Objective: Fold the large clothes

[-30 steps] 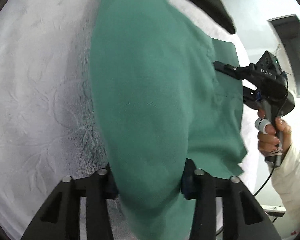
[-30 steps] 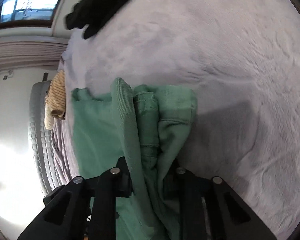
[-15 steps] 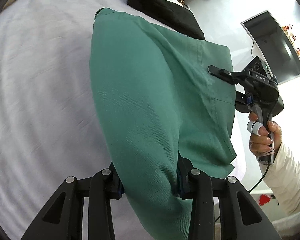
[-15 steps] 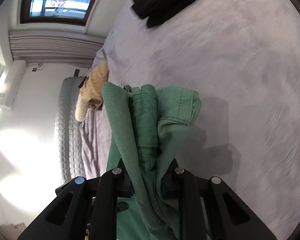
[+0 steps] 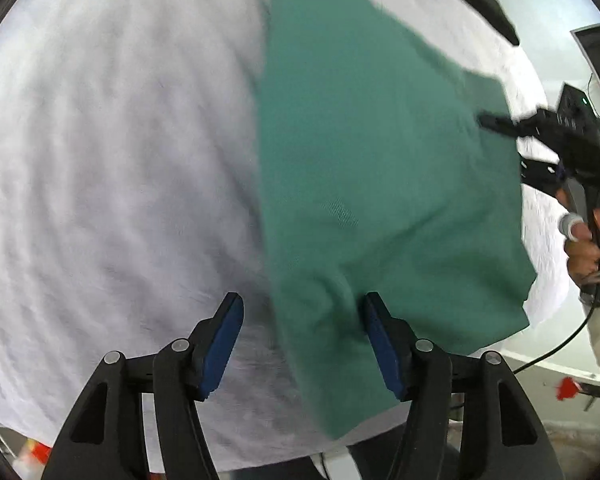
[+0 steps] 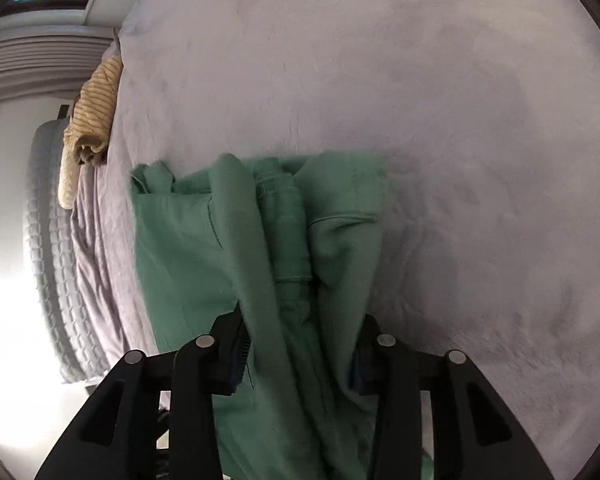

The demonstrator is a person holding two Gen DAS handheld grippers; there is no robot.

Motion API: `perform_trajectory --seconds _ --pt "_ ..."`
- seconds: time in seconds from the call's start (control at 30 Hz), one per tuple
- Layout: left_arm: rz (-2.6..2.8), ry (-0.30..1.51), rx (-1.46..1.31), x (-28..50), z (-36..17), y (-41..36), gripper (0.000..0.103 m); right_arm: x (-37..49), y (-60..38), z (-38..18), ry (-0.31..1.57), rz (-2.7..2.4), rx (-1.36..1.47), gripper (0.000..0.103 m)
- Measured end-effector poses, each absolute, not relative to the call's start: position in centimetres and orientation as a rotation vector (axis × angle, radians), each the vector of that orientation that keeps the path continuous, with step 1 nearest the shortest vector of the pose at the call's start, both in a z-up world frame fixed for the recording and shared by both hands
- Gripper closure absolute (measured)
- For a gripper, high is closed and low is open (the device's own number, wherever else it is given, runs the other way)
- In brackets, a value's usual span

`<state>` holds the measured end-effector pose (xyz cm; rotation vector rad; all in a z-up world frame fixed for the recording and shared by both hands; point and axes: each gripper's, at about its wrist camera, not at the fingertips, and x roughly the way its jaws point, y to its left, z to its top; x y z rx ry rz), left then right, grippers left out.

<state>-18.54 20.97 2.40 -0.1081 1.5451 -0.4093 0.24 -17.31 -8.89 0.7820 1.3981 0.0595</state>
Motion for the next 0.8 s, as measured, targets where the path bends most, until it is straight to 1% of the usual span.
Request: perform_trajectory --seconds 0.07,0.17,0.23,0.3,0.37,0.4,0.5,0.53,0.6,0.63,0.67,0.7,0.8 --pt "-0.384 1.467 -0.109 -17.9 4.4 22.1 0.04 -0.7 -17.2 -6.1 1.374 0.017 0.668 0.057" --pt "-0.338 1.415 -0.119 -16.7 5.3 23.1 0.04 -3.1 -16.7 -3.8 1.353 0.072 0.702 0.057" --pt "-0.319 1.417 -0.115 -15.4 4.4 22.1 0.039 -4.5 -15.7 -4.5 1.403 0.086 0.703 0.057" --pt "-0.318 1.42 -0.105 -15.5 3.8 20.7 0.04 -5.4 -14.8 -6.5 1.471 0.072 0.702 0.059" --pt "-0.324 1.43 -0.058 -16.0 3.1 20.0 0.04 -5.9 -14.5 -8.3 1.507 0.059 0.756 0.103" --pt "-0.333 1.429 -0.041 -16.3 3.1 19.7 0.04 -5.9 -14.4 -8.0 1.49 0.052 0.755 0.1" --pt "-0.381 1.41 0.013 -17.6 3.5 17.7 0.04 -5.9 -14.7 -4.8 1.398 0.05 0.59 0.101" --pt "-0.392 1.422 0.033 -18.1 3.1 16.8 0.04 -5.7 -14.9 -4.5 1.396 0.041 0.542 0.101" --pt "-0.403 1.437 0.052 -18.9 2.2 16.1 0.039 -5.4 -15.6 -5.7 1.43 0.013 0.503 0.101" --pt "-0.399 1.435 0.072 -19.5 1.6 15.7 0.028 -5.2 -16.0 -7.1 1.452 -0.001 0.508 0.101" --pt "-0.387 1.431 0.091 -19.9 1.1 15.3 0.022 -4.8 -16.0 -8.3 1.468 -0.017 0.501 0.101" --pt "-0.38 1.42 0.109 -20.2 0.7 15.0 0.019 -4.5 -15.8 -9.2 1.476 -0.027 0.486 0.102" --pt "-0.372 1.42 0.129 -20.8 0.6 14.4 0.019 -4.3 -16.3 -10.0 1.479 -0.061 0.508 0.102"
